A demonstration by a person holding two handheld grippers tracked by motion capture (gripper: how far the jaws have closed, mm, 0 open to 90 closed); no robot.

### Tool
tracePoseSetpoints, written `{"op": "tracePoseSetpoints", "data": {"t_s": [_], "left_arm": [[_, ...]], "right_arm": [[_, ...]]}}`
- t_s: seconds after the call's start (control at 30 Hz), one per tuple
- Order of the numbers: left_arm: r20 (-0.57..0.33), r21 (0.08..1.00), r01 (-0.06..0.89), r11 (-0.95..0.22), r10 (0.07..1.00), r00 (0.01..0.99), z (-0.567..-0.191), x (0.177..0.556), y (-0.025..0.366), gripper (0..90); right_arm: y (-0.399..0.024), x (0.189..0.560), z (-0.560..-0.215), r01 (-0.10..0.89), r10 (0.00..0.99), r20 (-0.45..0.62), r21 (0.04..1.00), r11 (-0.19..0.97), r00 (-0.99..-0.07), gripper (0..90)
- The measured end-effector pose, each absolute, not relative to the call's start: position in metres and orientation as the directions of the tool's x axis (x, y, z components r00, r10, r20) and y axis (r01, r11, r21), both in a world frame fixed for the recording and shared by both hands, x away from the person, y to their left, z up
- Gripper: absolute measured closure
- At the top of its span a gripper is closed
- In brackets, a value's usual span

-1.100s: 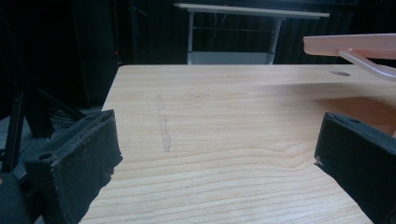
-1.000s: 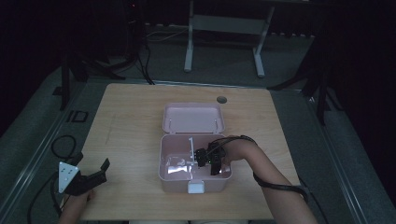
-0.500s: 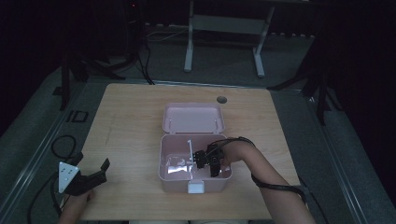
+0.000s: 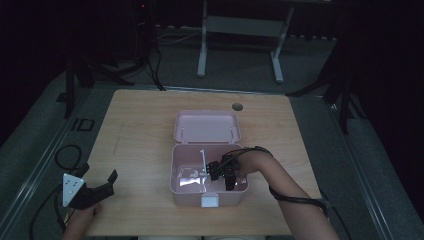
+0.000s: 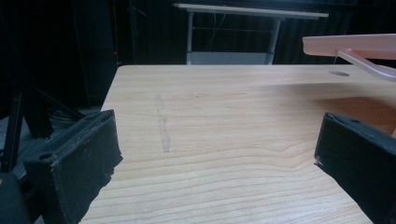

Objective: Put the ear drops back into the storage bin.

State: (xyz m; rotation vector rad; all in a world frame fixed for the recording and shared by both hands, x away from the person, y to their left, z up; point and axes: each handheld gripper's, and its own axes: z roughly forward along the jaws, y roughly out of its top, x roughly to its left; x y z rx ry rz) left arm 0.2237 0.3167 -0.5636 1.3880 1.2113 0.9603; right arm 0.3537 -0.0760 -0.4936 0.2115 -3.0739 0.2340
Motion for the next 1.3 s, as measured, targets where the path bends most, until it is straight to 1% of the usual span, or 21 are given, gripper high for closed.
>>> {"op": "tracePoseSetpoints", "data": {"t_s": [0.1, 0.23, 0.33, 0.53, 0.6, 0.63, 0.67, 0.7, 0.77, 0.83, 0.87, 0.9, 0.97, 1.13, 1.23, 1.3], "left_arm": [[-0.051, 0.984, 0.175, 0.020, 0.983, 0.177, -0.564, 0.224, 0.317, 0.4], [-0.051, 0.984, 0.175, 0.019, 0.983, 0.176, -0.564, 0.224, 0.317, 0.4], [-0.051, 0.984, 0.176, 0.019, 0.983, 0.175, -0.564, 0.224, 0.316, 0.4], [-0.051, 0.984, 0.176, 0.020, 0.983, 0.176, -0.564, 0.224, 0.317, 0.4], [-0.051, 0.984, 0.177, 0.019, 0.983, 0.176, -0.563, 0.224, 0.317, 0.4], [-0.051, 0.984, 0.177, 0.020, 0.983, 0.177, -0.563, 0.224, 0.317, 0.4], [-0.050, 0.984, 0.177, 0.018, 0.983, 0.177, -0.563, 0.224, 0.317, 0.4], [-0.053, 0.984, 0.176, 0.021, 0.983, 0.176, -0.563, 0.224, 0.317, 0.4], [-0.050, 0.984, 0.175, 0.019, 0.983, 0.176, -0.563, 0.224, 0.317, 0.4], [-0.050, 0.984, 0.175, 0.019, 0.983, 0.176, -0.563, 0.224, 0.316, 0.4], [-0.050, 0.985, 0.174, 0.019, 0.983, 0.176, -0.564, 0.224, 0.316, 0.4], [-0.050, 0.985, 0.173, 0.019, 0.983, 0.176, -0.564, 0.224, 0.316, 0.4], [-0.051, 0.984, 0.174, 0.020, 0.983, 0.176, -0.564, 0.224, 0.316, 0.4], [-0.051, 0.984, 0.174, 0.020, 0.983, 0.175, -0.564, 0.224, 0.316, 0.4], [-0.048, 0.985, 0.173, 0.018, 0.983, 0.175, -0.564, 0.224, 0.316, 0.4], [-0.049, 0.985, 0.173, 0.019, 0.984, 0.174, -0.564, 0.224, 0.316, 0.4]], "right_arm": [[-0.077, 0.353, -0.485, -0.142, -0.137, 0.048, -0.132, 0.981, -0.989, 56.7], [-0.080, 0.352, -0.465, -0.143, -0.142, 0.016, -0.094, 0.985, -0.990, 55.0], [-0.082, 0.350, -0.452, -0.150, -0.150, -0.002, -0.064, 0.987, -0.989, 51.3], [-0.087, 0.347, -0.426, -0.140, -0.141, -0.036, -0.040, 0.989, -0.989, 47.9], [-0.087, 0.347, -0.426, -0.140, -0.141, -0.036, -0.040, 0.989, -0.989, 47.9], [-0.088, 0.346, -0.422, -0.138, -0.139, -0.030, -0.038, 0.990, -0.990, 47.0], [-0.091, 0.343, -0.410, -0.150, -0.150, -0.031, -0.006, 0.989, -0.988, 40.7], [-0.092, 0.342, -0.404, -0.132, -0.131, -0.034, 0.007, 0.991, -0.991, 39.7], [-0.095, 0.341, -0.394, -0.112, -0.110, -0.042, 0.035, 0.993, -0.993, 33.5], [-0.098, 0.341, -0.389, -0.099, -0.097, -0.042, 0.047, 0.994, -0.994, 31.7], [-0.106, 0.344, -0.379, -0.067, -0.064, -0.052, 0.068, 0.995, -0.997, 26.8], [-0.106, 0.344, -0.379, -0.067, -0.064, -0.052, 0.068, 0.995, -0.997, 26.8], [-0.115, 0.345, -0.375, -0.064, -0.059, -0.062, 0.072, 0.995, -0.996, 19.4], [-0.141, 0.350, -0.371, -0.003, 0.005, -0.067, 0.110, 0.994, -0.998, 17.8], [-0.150, 0.353, -0.372, 0.027, 0.036, -0.072, 0.119, 0.993, -0.997, 17.4], [-0.164, 0.356, -0.376, 0.046, 0.058, -0.082, 0.141, 0.989, -0.995, 16.6]]}}
